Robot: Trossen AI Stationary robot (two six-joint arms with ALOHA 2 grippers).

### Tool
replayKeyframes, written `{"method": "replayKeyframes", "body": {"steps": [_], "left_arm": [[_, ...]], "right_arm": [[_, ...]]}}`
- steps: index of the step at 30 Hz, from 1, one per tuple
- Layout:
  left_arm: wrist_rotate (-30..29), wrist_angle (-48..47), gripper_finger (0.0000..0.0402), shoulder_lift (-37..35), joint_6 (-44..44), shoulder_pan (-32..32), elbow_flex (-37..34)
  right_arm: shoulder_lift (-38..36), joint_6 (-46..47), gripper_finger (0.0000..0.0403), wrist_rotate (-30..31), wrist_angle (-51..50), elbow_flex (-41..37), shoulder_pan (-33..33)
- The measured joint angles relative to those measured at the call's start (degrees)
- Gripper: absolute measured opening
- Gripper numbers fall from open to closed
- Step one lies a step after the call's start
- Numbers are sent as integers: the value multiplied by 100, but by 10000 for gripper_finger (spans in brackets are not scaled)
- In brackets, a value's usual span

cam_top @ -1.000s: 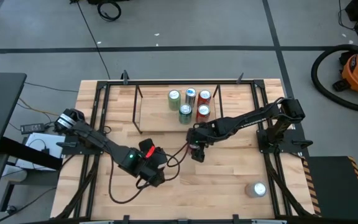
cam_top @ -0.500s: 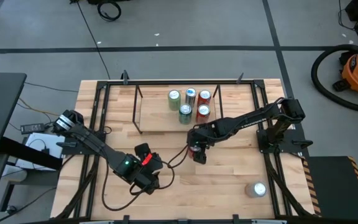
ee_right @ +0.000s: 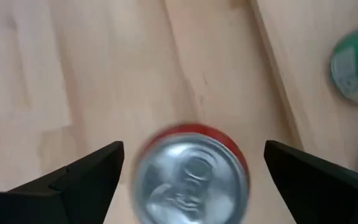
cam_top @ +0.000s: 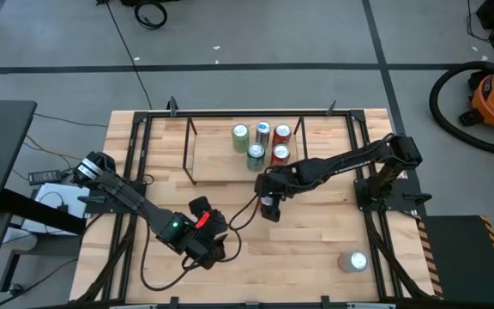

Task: Place canned beverage on shelf
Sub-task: Put the red-black soda can on the shelf

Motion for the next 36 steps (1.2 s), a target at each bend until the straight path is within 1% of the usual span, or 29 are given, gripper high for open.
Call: {"method": "replayKeyframes", "body": {"steps": [2, 5, 8, 11, 16, 19, 21, 25, 28, 30, 33, 36], "left_arm": [[-88, 49, 347, 0, 8, 6, 0], [-116, 153, 347, 0, 20, 33, 1], [-265, 369, 347, 1, 35, 35, 1], [-464, 535, 347, 2, 75, 35, 0], [-861, 970, 347, 2, 470, 66, 0], [-950, 1435, 347, 2, 850, 125, 1], [-947, 1733, 347, 2, 1064, 173, 0], [-926, 1919, 347, 4, 1229, 310, 0], [-927, 1918, 347, 10, 1229, 463, 0], [-943, 2069, 347, 94, 1248, 582, 4], [-944, 2504, 347, 317, 1656, 710, 0], [-910, 2962, 347, 568, 2220, 801, 0]], "right_arm": [[-1, 52, 399, 5, -74, 156, 60], [-1, 240, 399, 168, -513, 469, 124], [-24, 315, 399, 624, -1137, 697, 270], [-132, 332, 399, 1054, -1524, 717, 513], [-190, 260, 399, 1216, -2044, 670, 928], [-201, 362, 398, 1514, -2048, 406, 1176], [-199, 574, 398, 1749, -1969, 114, 1286], [-272, 890, 398, 1909, -1565, -506, 1522], [-470, 1052, 398, 1975, -962, -979, 1701], [-574, 1099, 397, 2215, -545, -1302, 1819], [-734, 1105, 397, 2619, 284, -1790, 2030], [-788, 1051, 396, 2684, 1119, -2268, 2139]]}}
